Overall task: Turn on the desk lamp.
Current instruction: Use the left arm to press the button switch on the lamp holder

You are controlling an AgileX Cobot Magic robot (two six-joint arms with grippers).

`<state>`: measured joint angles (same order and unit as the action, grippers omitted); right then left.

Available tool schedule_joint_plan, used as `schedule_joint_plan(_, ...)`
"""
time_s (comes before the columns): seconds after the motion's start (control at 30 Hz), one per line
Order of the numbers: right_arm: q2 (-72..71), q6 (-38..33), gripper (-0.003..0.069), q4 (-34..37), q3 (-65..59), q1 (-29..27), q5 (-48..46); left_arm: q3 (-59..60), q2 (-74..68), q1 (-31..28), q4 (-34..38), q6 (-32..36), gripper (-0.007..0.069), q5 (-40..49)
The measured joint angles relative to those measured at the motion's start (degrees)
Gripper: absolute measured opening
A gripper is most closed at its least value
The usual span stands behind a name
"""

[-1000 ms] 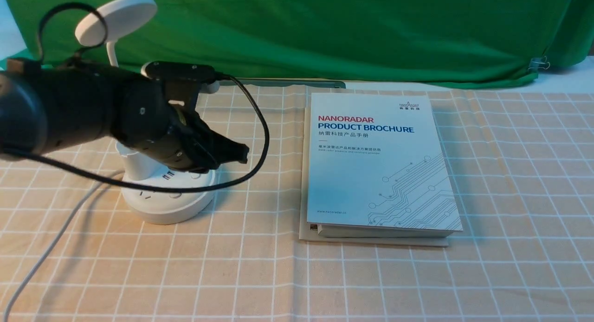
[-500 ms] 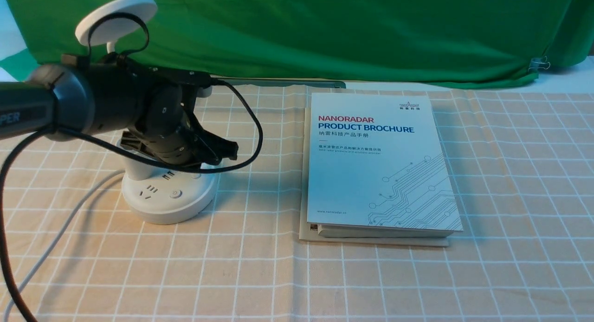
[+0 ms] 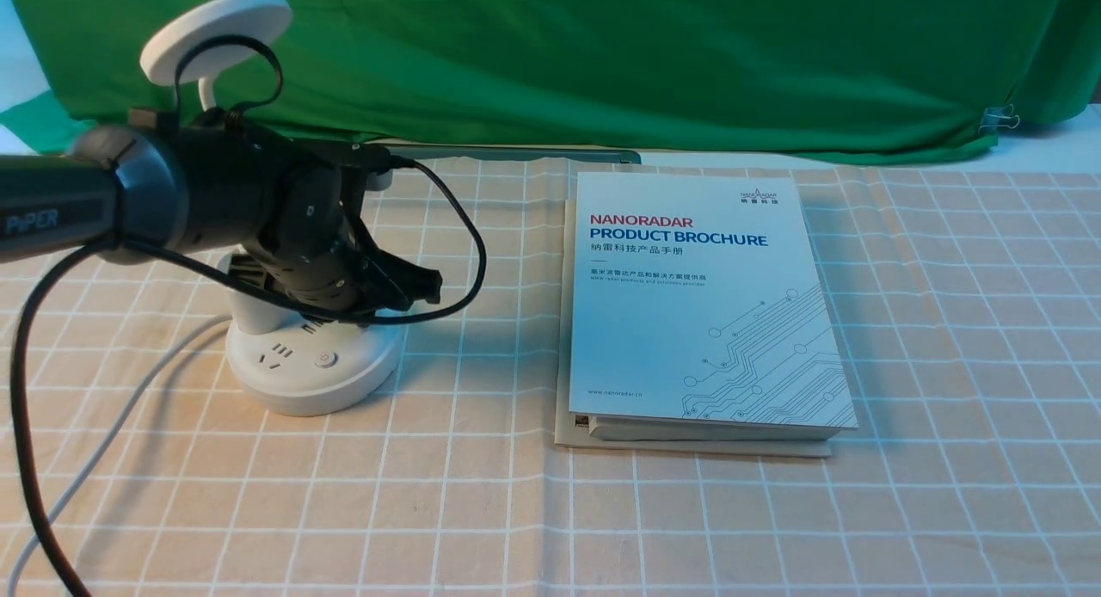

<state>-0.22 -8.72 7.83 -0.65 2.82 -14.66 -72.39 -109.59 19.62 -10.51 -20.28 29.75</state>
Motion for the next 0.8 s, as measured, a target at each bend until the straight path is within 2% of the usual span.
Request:
schedule_joint_plan(0.5, 0.00, 0.00, 0.0239, 0.00, 0.00, 0.00, 0.01, 4.03, 1.95, -0.02, 2.41, 1.17, 0.0021, -5.21)
schedule_joint_plan(0.63, 0.00, 0.00, 0.0239, 0.00, 0.00, 0.00, 0.01, 7.04, 8.41, 1.84, 7.06, 3.48, 0.0021, -3.66)
schedule_joint_plan(0.8, 0.00, 0.00, 0.0239, 0.00, 0.00, 0.00, 0.01, 17.51, 26.66, 8.31, 17.75, 10.89, 0.0021, -7.57)
